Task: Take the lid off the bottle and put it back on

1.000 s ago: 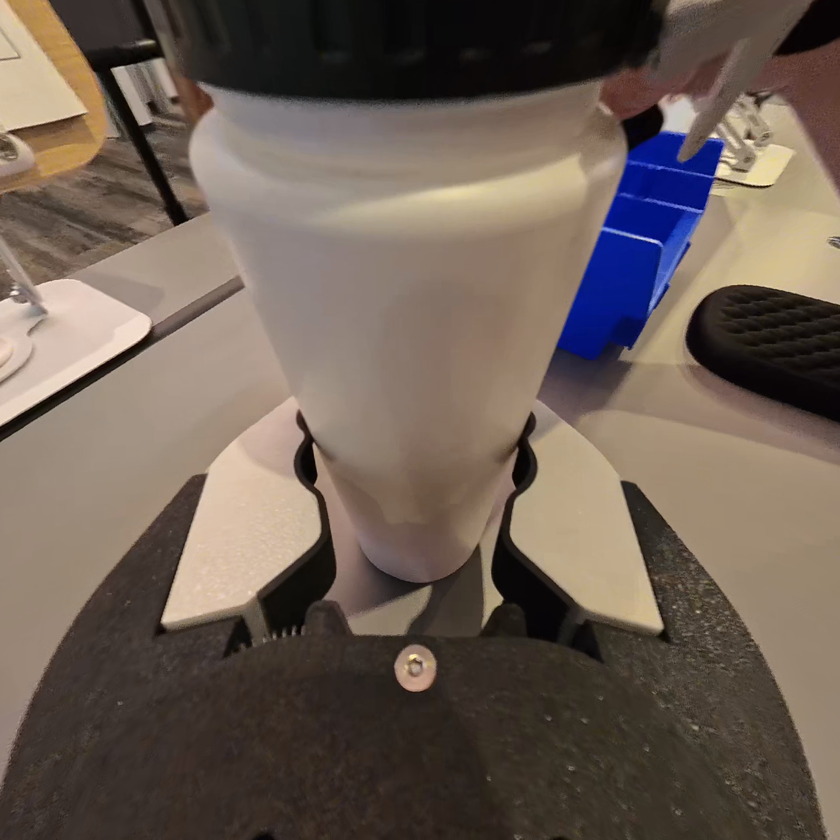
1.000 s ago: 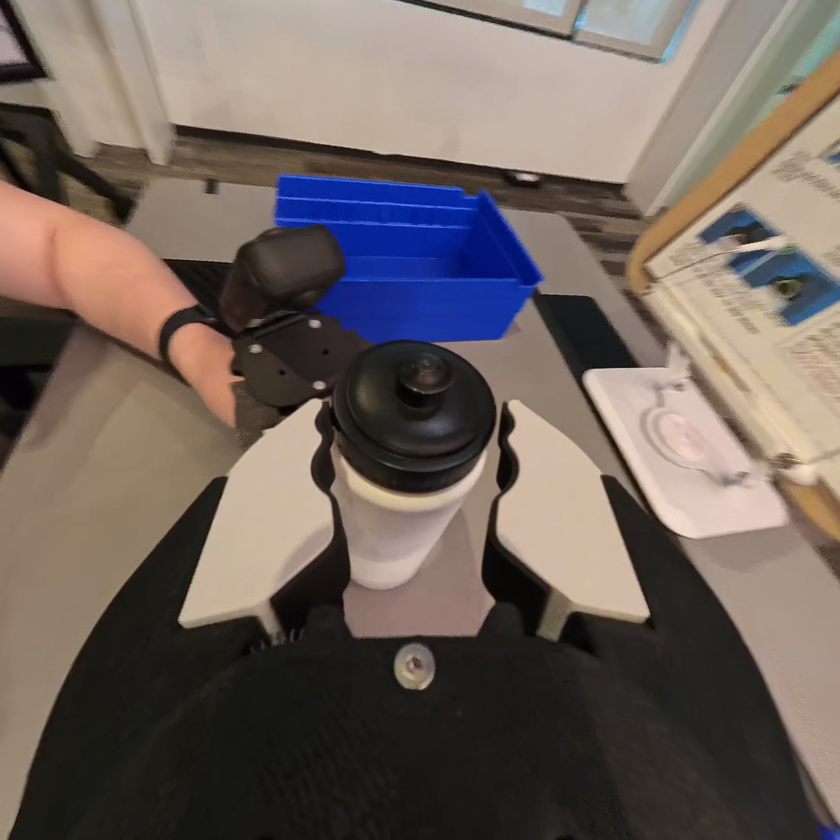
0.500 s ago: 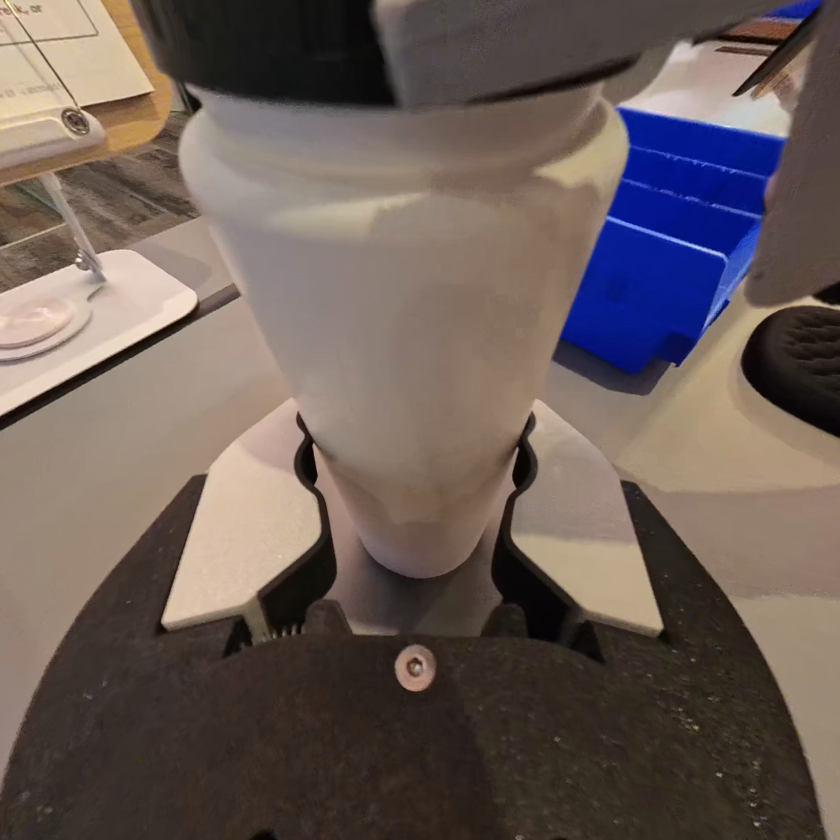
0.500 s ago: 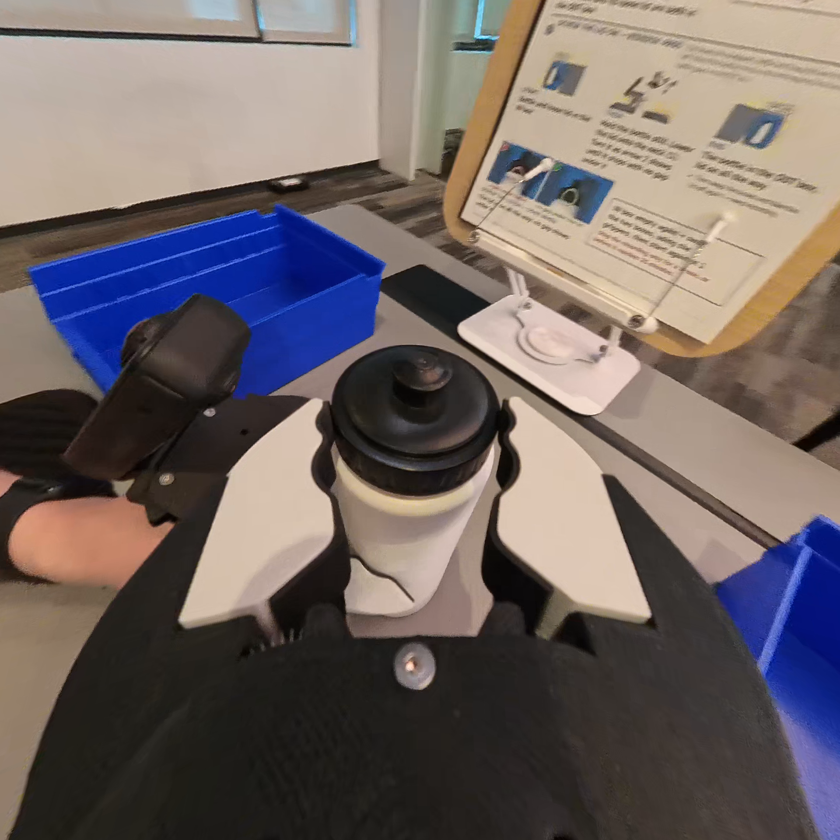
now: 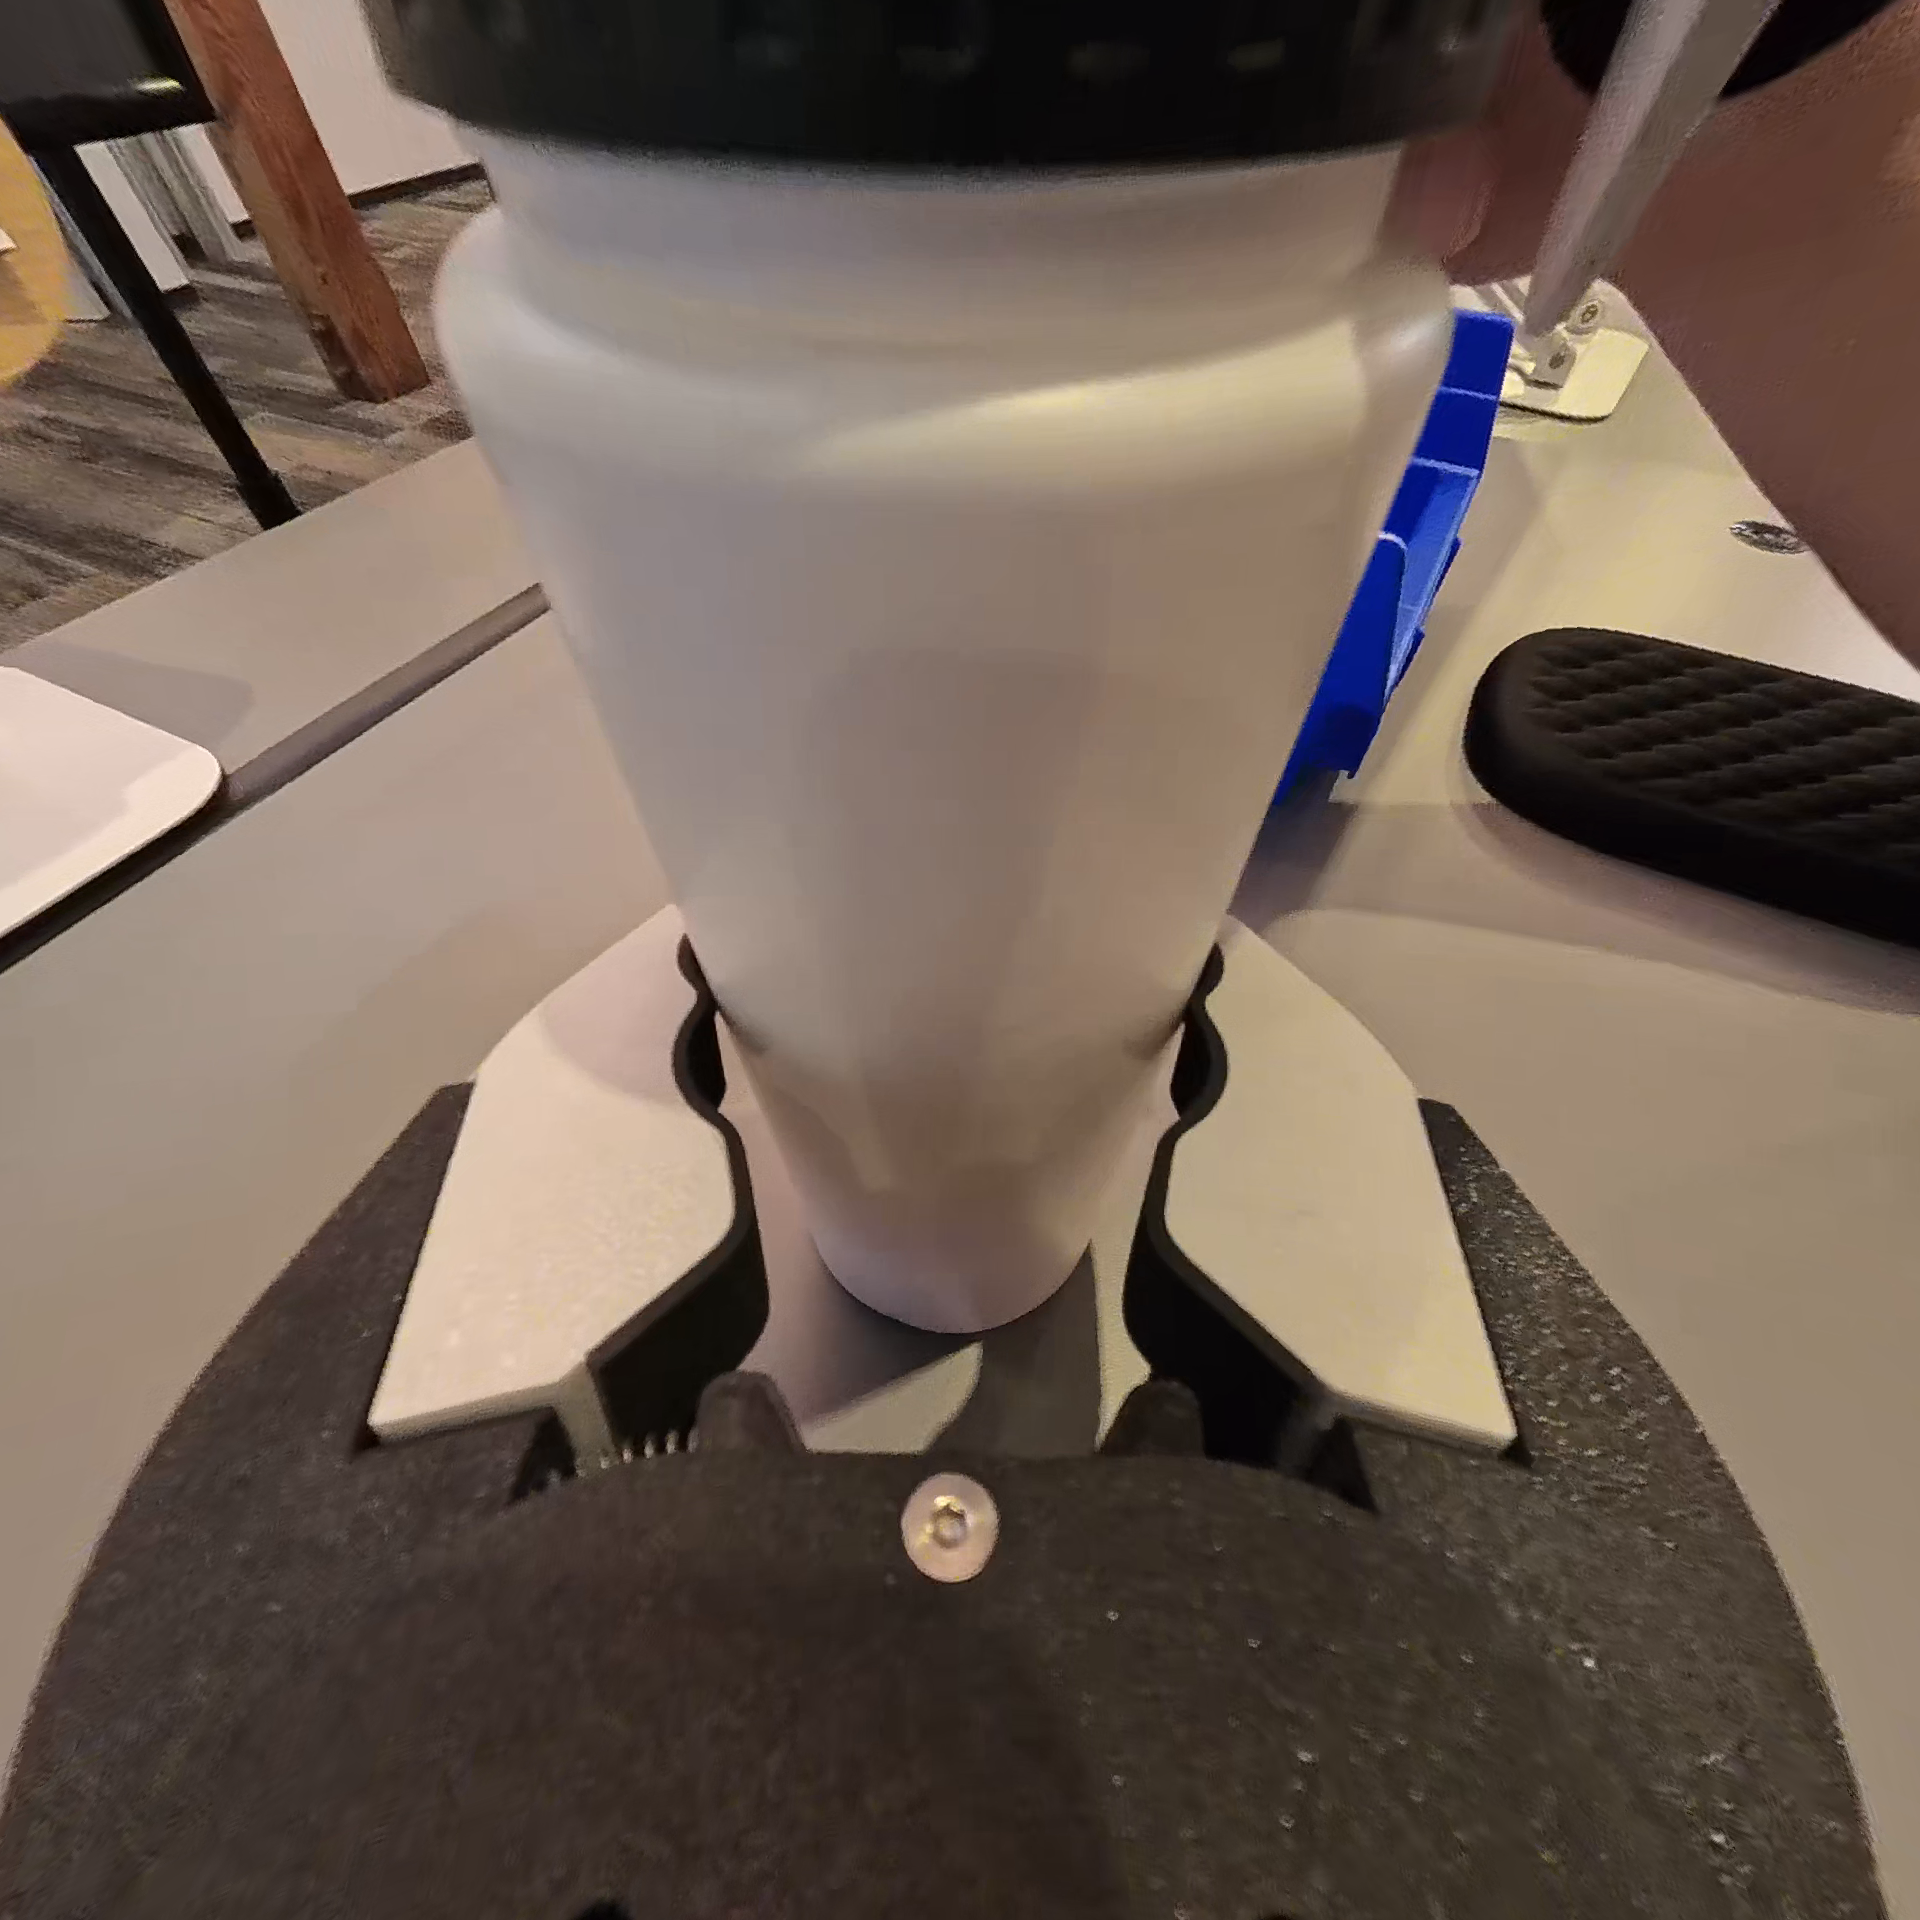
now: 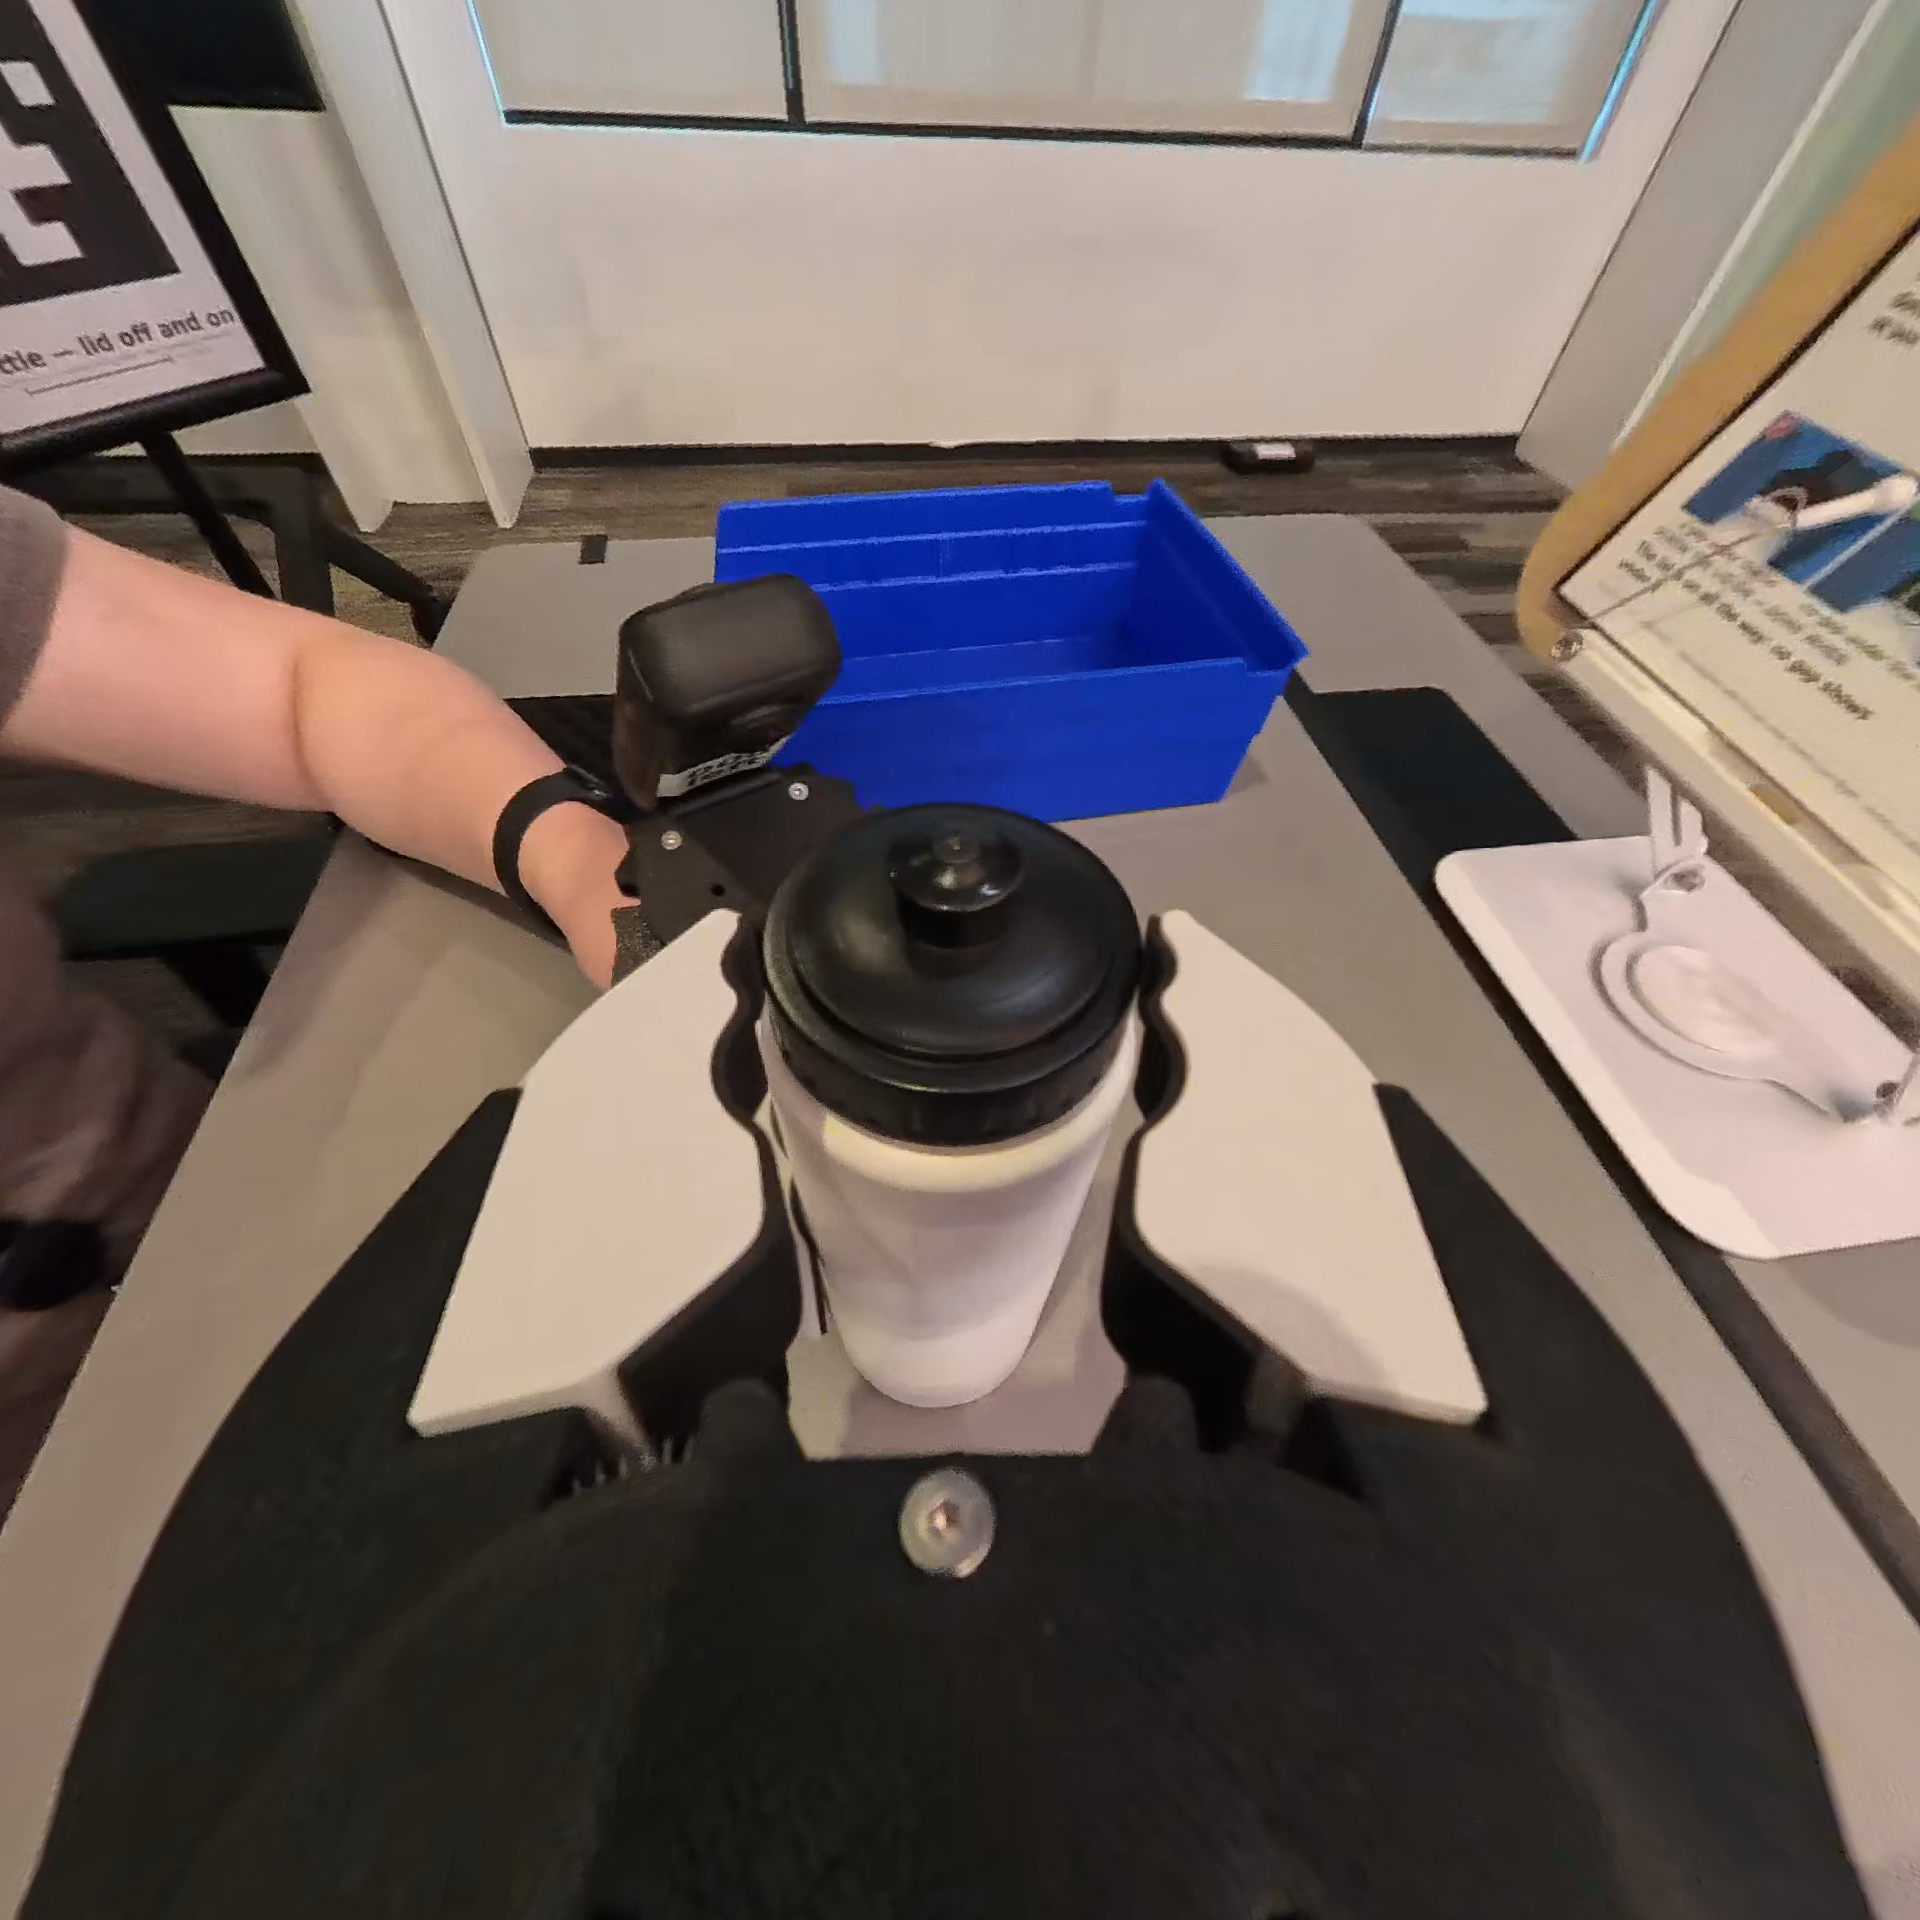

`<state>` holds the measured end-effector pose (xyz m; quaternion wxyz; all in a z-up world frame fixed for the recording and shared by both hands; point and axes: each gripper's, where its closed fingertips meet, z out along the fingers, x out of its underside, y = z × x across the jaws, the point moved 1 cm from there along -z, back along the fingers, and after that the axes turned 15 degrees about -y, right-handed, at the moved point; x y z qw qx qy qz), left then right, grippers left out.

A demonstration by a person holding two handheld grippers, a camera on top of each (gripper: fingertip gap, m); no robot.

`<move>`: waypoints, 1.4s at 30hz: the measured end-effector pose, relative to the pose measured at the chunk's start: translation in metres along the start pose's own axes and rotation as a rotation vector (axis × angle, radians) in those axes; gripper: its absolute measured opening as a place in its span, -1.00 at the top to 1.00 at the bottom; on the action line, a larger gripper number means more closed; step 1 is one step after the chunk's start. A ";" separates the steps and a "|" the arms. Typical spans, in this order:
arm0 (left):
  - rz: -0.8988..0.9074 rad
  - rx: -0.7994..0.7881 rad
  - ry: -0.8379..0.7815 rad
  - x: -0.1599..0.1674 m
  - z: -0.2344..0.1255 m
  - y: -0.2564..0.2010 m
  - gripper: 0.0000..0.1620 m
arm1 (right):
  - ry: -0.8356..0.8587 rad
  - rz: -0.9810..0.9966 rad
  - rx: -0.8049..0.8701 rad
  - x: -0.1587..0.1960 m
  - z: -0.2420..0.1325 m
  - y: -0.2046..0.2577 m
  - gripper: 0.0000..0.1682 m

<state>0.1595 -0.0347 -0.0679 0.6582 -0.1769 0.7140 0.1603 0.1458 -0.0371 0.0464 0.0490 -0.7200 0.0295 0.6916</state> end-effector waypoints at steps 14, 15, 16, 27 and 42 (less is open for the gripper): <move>0.016 -0.207 0.052 0.001 0.003 0.018 -0.06 | -0.085 -0.020 0.669 0.000 0.004 -0.015 0.15; 0.013 -0.198 0.047 0.000 0.003 0.018 -0.06 | -0.083 -0.023 0.656 0.000 0.004 -0.014 0.15; 0.007 -0.190 0.039 0.000 0.002 0.018 -0.06 | -0.075 -0.032 0.617 0.000 0.005 -0.013 0.15; 0.017 -0.053 0.013 0.001 0.001 0.004 -0.06 | 0.005 -0.027 0.084 0.007 -0.002 -0.002 0.15; 0.035 -0.203 0.053 0.003 0.002 0.023 -0.07 | -0.088 -0.064 0.677 0.005 0.009 -0.015 0.15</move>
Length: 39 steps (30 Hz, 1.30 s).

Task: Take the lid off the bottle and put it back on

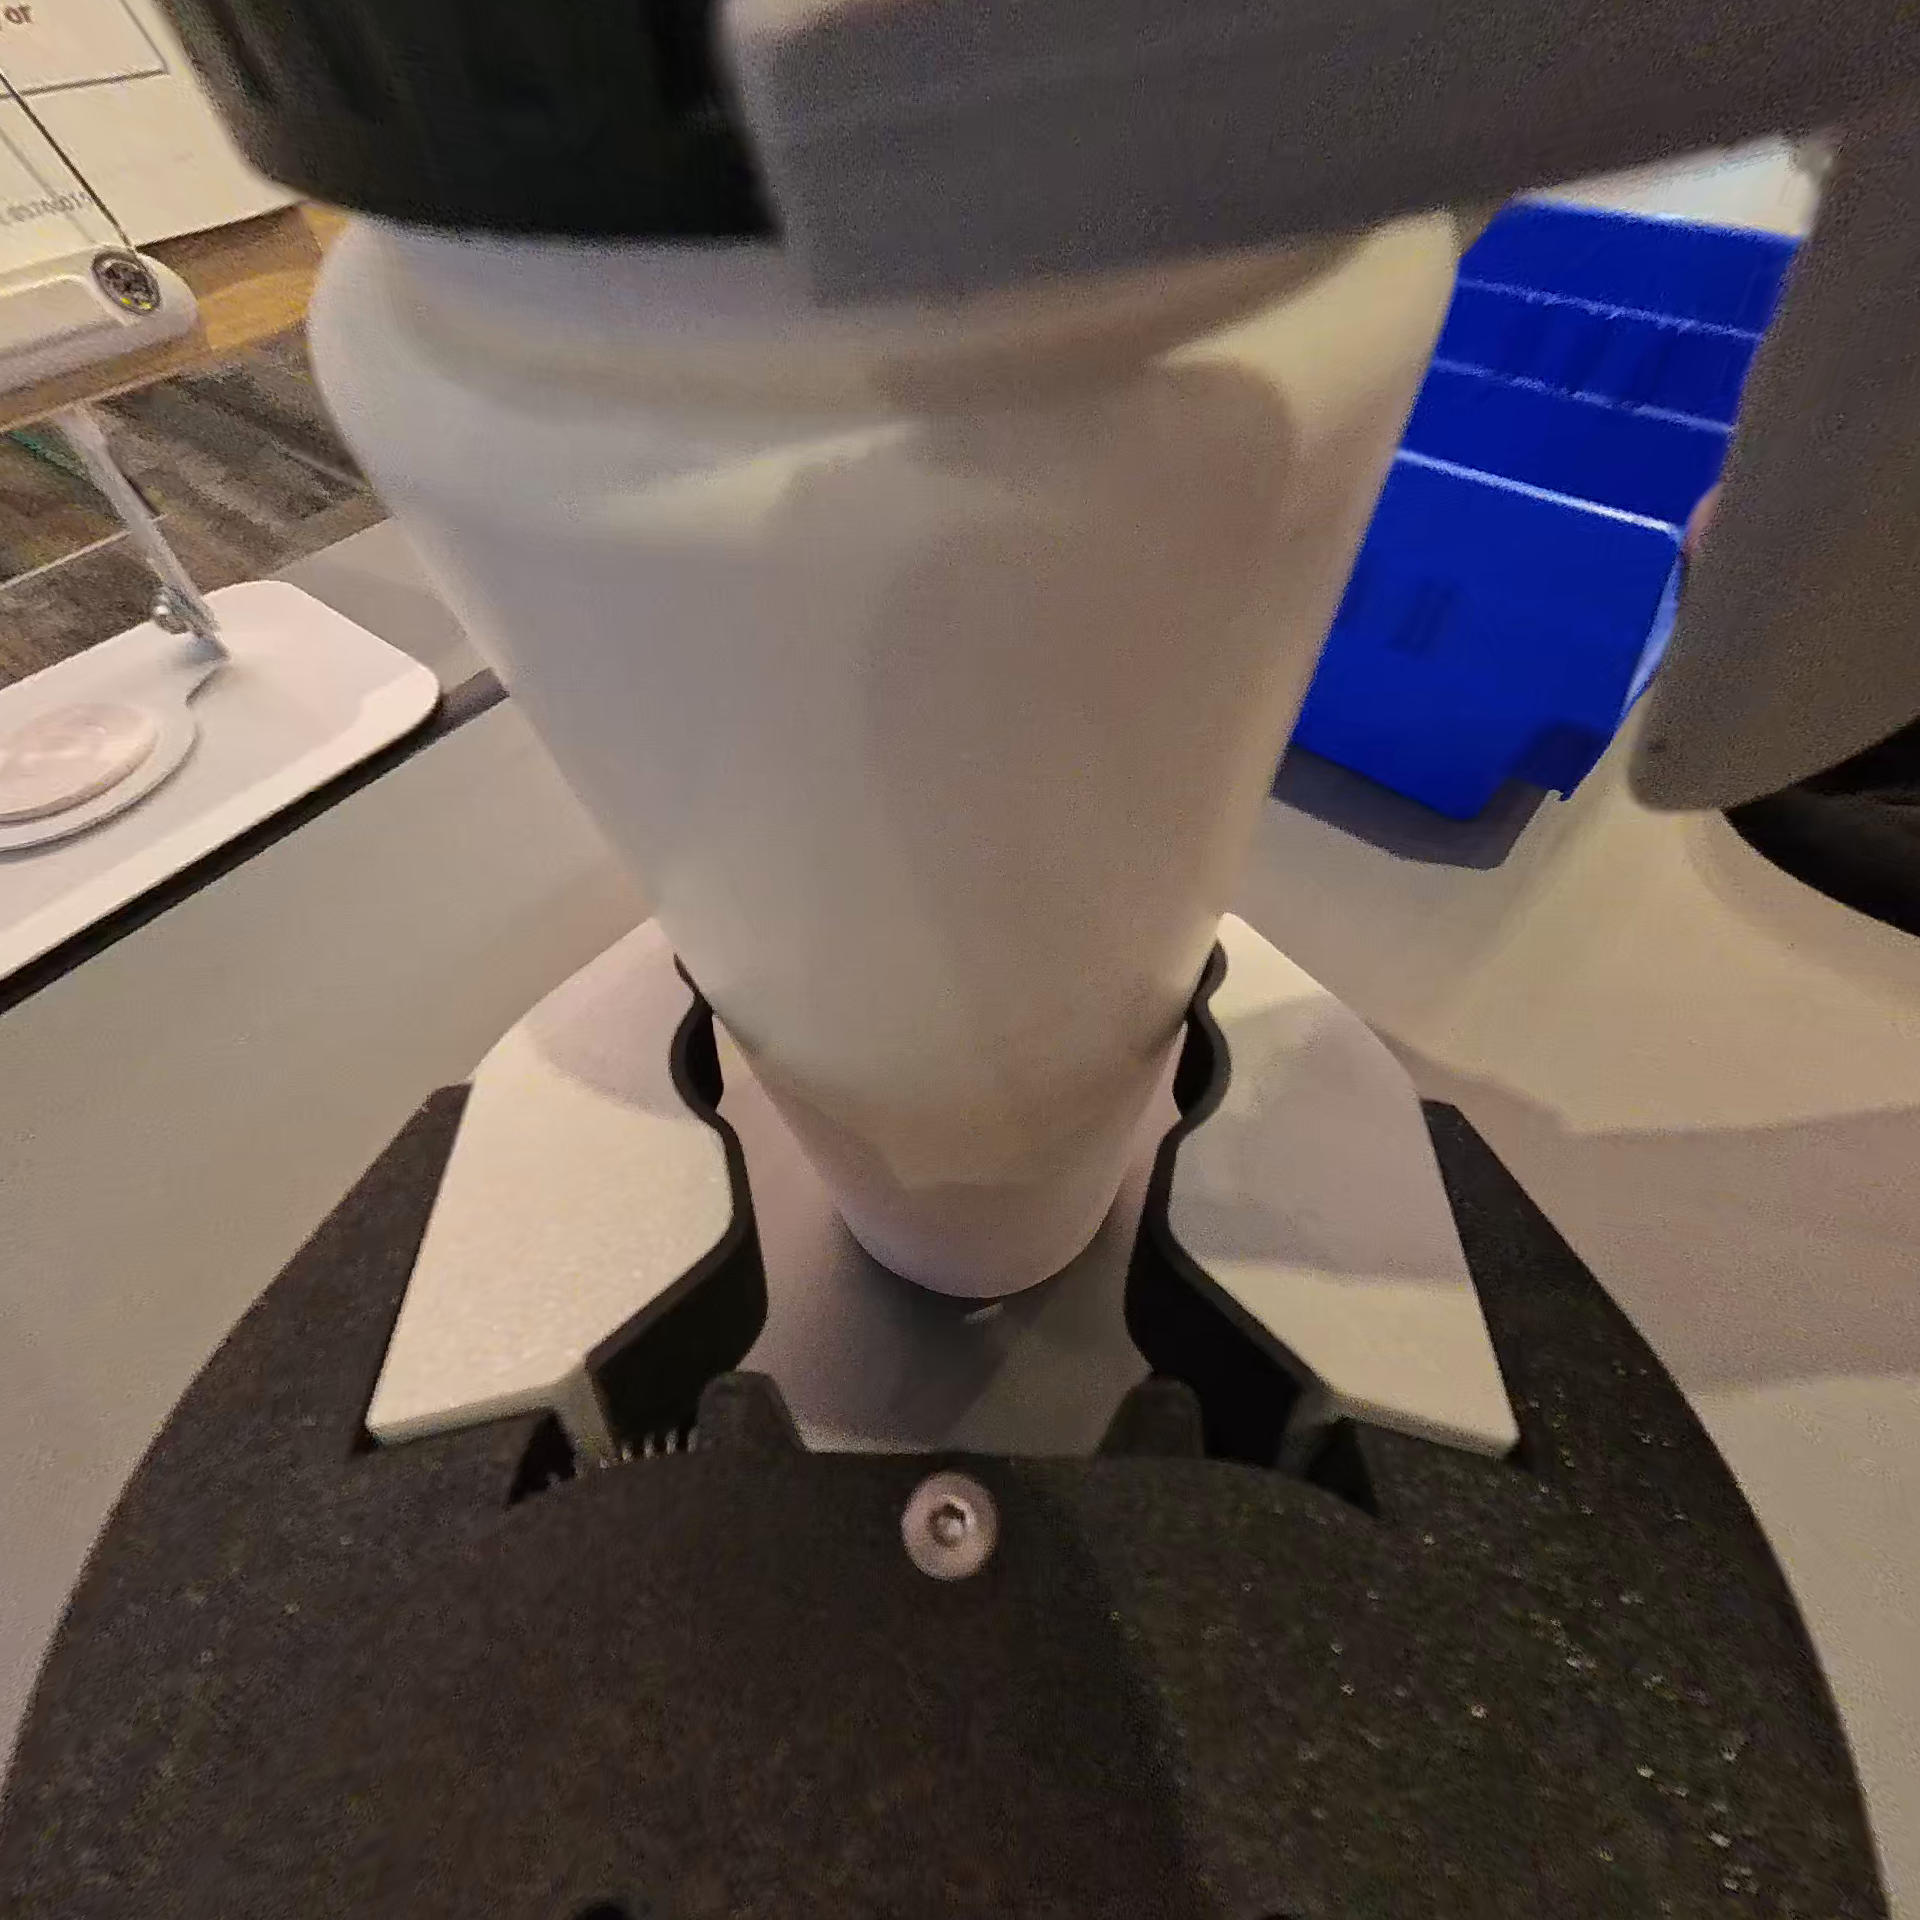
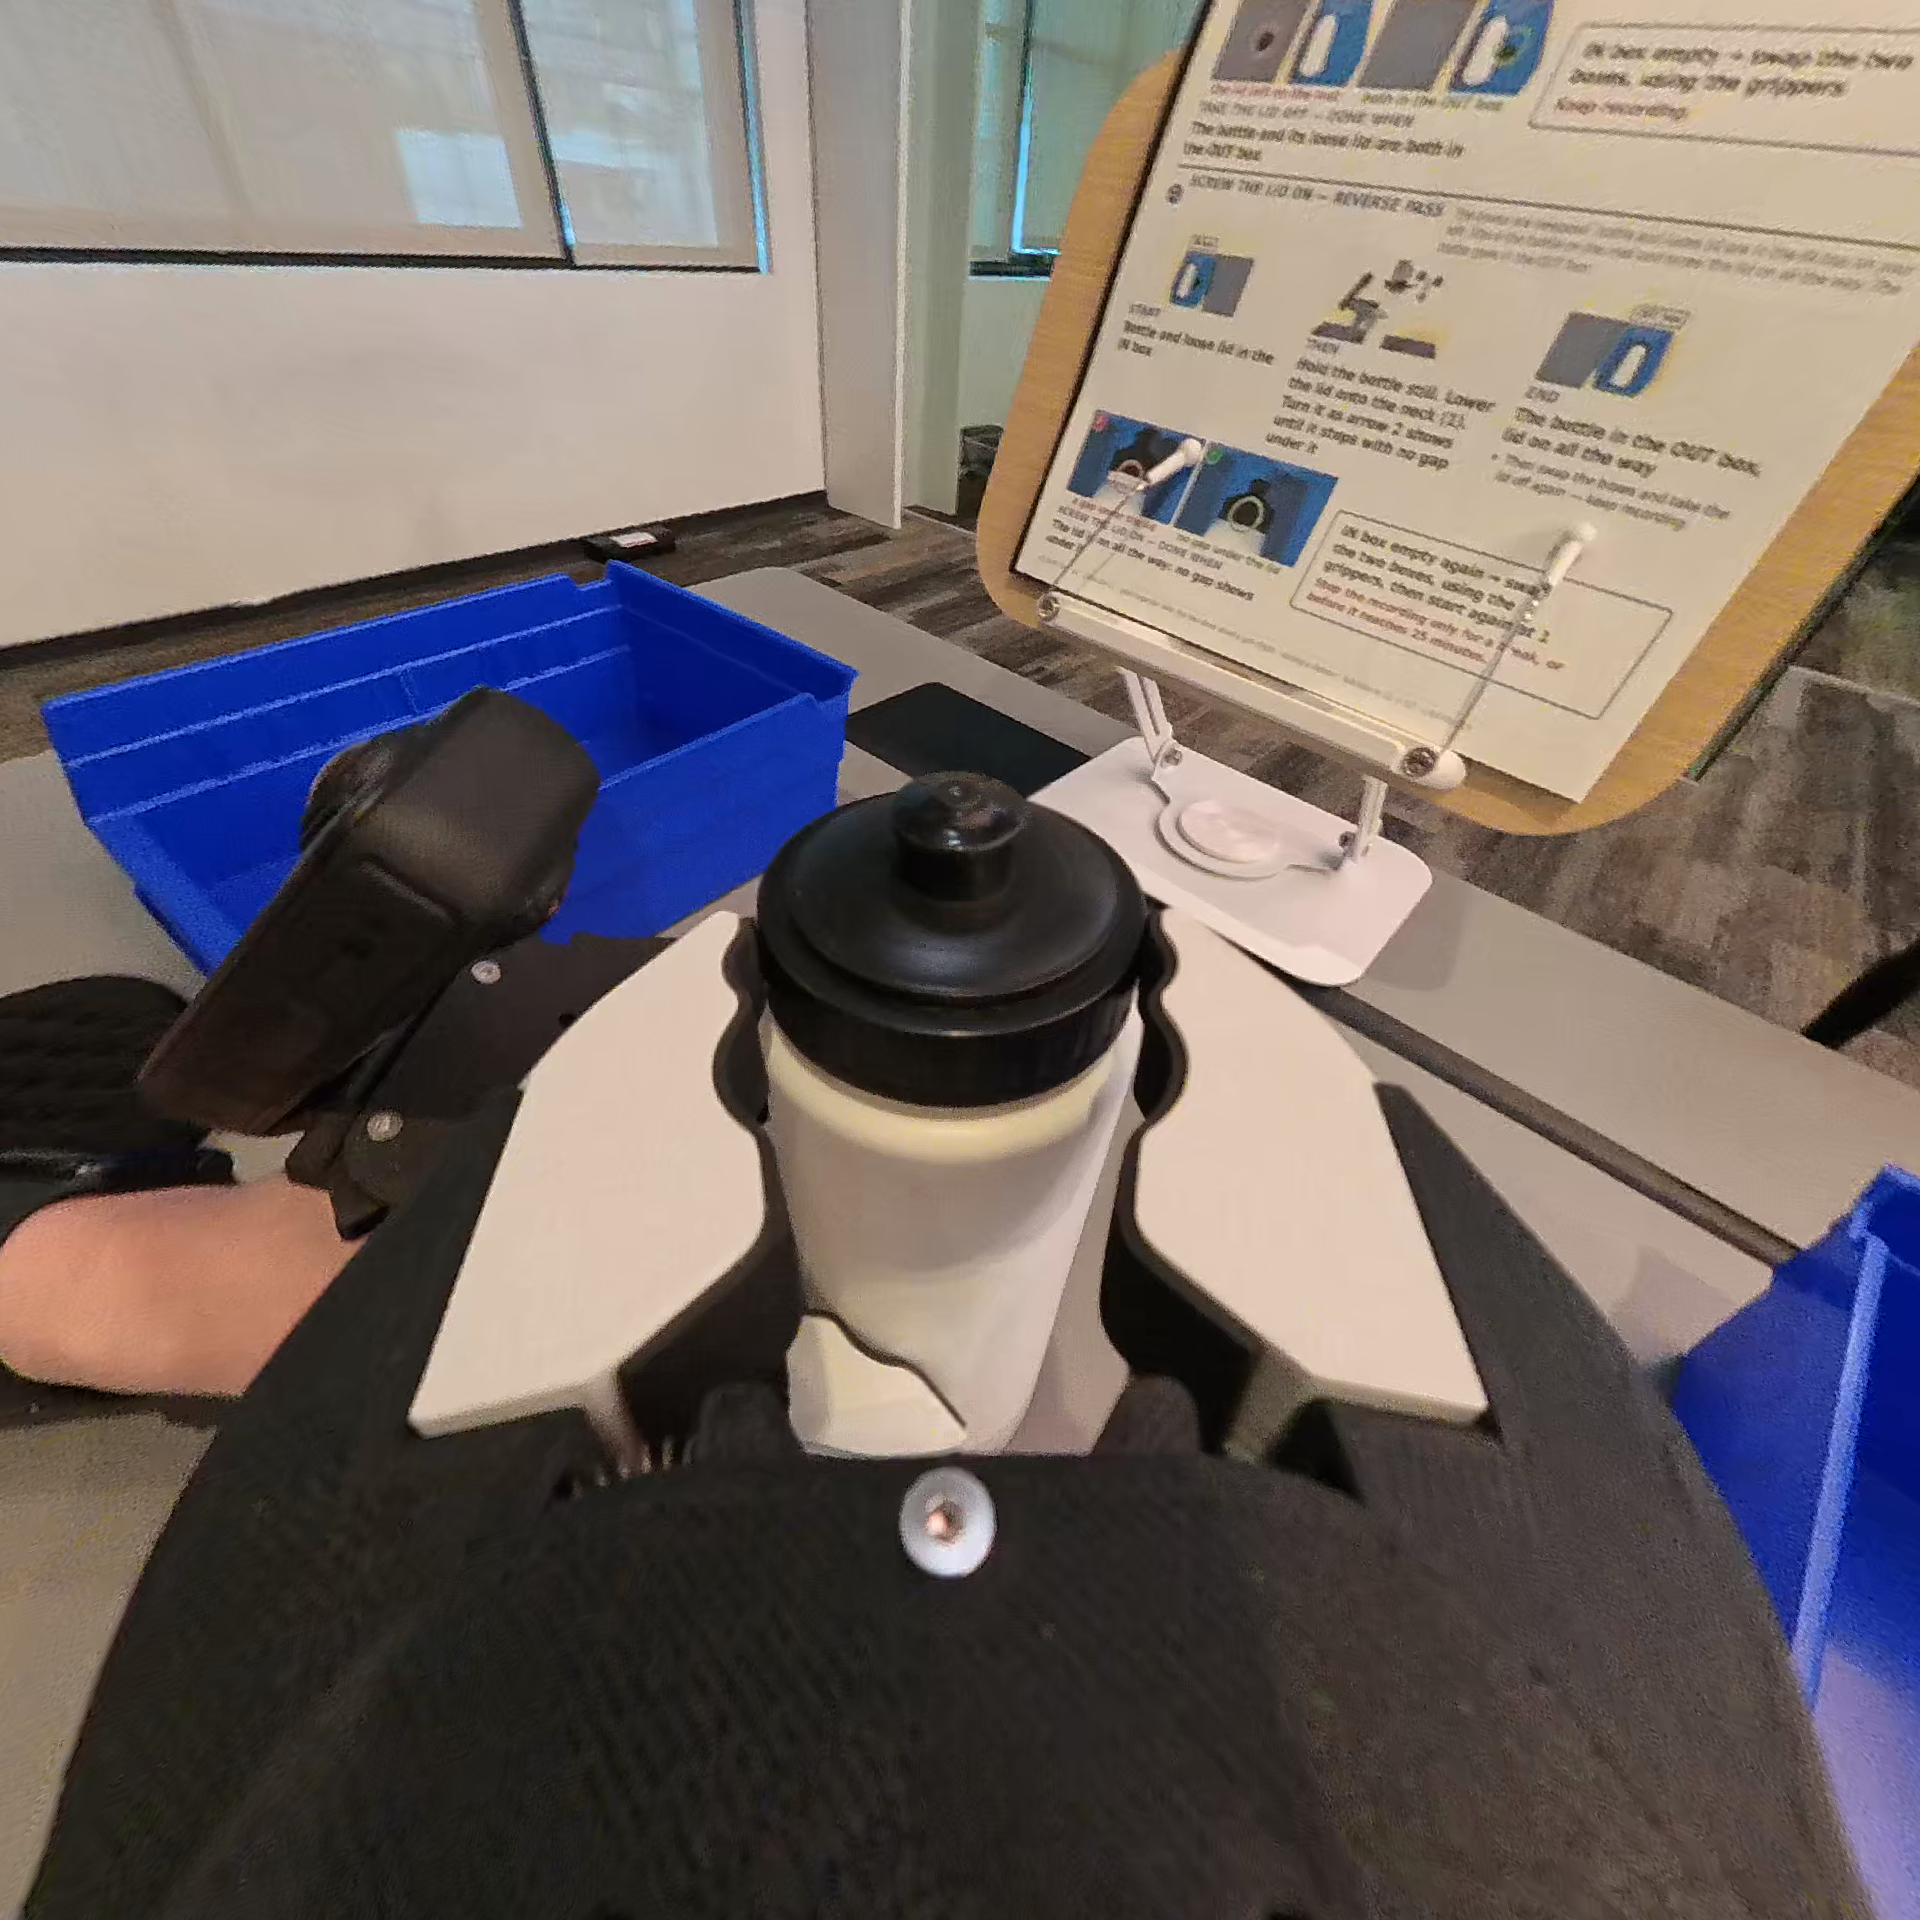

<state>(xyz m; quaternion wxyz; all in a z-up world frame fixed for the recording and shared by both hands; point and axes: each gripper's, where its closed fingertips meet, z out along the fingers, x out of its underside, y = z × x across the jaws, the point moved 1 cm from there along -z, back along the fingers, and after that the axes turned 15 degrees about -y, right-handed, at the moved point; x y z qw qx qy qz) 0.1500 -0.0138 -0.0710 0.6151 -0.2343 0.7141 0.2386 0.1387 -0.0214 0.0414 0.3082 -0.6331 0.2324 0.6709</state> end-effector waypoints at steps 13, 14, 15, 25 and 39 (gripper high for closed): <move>-0.033 0.159 -0.015 0.002 -0.002 -0.014 -0.06 | 0.018 0.068 -0.585 -0.013 -0.014 -0.006 0.04; -0.033 0.162 -0.017 0.002 -0.002 -0.015 -0.06 | 0.046 0.061 -0.600 -0.007 -0.013 -0.003 0.05; -0.032 0.164 -0.016 0.002 -0.001 -0.015 -0.06 | 0.076 0.054 -0.607 -0.001 -0.012 0.000 0.15; -0.038 0.013 0.017 0.003 0.005 -0.004 -0.05 | 0.087 0.042 -0.030 0.003 -0.004 -0.008 0.14; -0.029 0.210 -0.023 0.002 0.000 -0.020 -0.06 | 0.050 0.033 -0.576 -0.007 -0.019 -0.002 0.07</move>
